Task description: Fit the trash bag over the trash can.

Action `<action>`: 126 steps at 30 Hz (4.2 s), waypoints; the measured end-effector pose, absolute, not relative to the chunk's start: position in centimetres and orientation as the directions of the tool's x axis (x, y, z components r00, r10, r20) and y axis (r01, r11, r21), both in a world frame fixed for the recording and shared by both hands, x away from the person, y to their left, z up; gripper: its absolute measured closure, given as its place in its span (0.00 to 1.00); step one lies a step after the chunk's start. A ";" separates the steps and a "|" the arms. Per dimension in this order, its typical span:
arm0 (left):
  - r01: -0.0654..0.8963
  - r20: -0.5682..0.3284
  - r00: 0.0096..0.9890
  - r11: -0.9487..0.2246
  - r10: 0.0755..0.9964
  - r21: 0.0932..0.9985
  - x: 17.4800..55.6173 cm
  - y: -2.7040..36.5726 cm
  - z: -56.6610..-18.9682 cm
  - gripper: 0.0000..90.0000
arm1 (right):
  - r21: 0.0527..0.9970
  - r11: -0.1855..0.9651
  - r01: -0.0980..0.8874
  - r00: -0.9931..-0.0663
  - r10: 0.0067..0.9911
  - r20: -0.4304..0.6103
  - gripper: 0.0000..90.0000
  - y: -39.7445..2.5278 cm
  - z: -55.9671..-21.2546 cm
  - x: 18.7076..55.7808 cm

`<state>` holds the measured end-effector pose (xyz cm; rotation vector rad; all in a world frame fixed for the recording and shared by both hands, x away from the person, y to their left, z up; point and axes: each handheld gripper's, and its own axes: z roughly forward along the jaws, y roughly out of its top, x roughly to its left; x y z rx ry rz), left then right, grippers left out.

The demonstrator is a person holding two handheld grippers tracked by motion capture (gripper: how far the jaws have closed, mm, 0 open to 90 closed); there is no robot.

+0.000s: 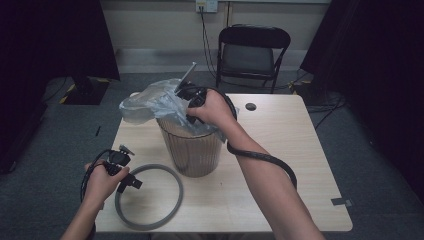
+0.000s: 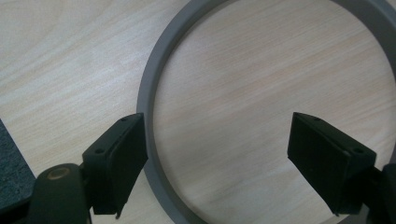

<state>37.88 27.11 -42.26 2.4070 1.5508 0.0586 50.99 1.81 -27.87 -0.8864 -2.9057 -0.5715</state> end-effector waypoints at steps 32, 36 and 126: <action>0.849 -0.080 0.489 -0.453 0.868 0.271 38.4 23.2 -40.2 0.22 | 0.507 0.657 0.558 -0.791 0.606 0.086 0.48 -9.9 -21.6 47.4; 0.848 -0.069 0.489 -0.456 0.869 0.268 38.5 22.8 -40.1 0.22 | 0.492 0.670 0.556 -0.794 0.603 0.077 0.58 -9.7 -22.3 47.5; 0.857 -0.096 0.463 -0.418 0.881 0.301 38.3 24.9 -39.0 0.22 | 0.390 0.798 0.460 -0.885 0.450 0.123 1.00 -0.5 -25.8 48.7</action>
